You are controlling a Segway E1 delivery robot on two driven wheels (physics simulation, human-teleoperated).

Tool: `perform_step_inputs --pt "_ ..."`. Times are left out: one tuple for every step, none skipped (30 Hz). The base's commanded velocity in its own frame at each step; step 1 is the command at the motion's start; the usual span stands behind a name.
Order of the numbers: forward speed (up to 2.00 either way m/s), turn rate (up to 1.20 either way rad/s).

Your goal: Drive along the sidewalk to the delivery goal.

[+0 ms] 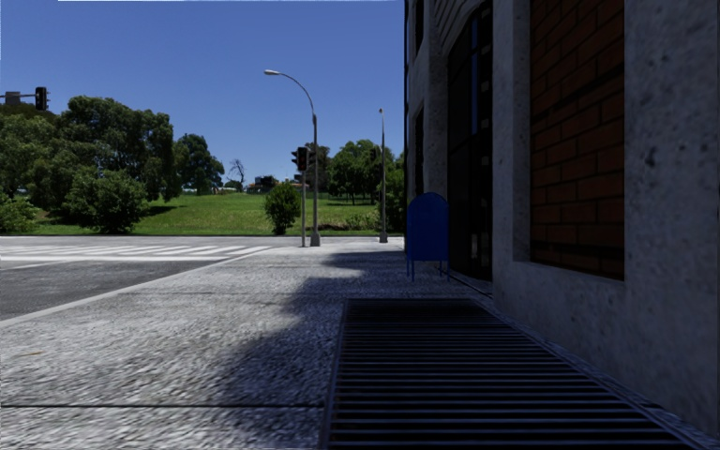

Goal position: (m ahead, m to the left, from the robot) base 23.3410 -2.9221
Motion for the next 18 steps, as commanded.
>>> perform_step_inputs --pt "2.0 0.0" --pt "2.0 0.0" --pt "2.0 0.0" --pt "2.0 0.0" --pt "2.0 0.0" --pt "2.0 0.0" --pt "2.0 0.0" --pt "2.0 0.0" --pt "2.0 0.0" --pt "2.0 0.0" --pt "2.0 0.0" --pt "2.0 0.0" --pt "2.0 0.0" --pt "2.0 0.0" --pt "2.0 0.0" --pt "2.0 0.0" --pt "2.0 0.0" --pt "2.0 0.0"
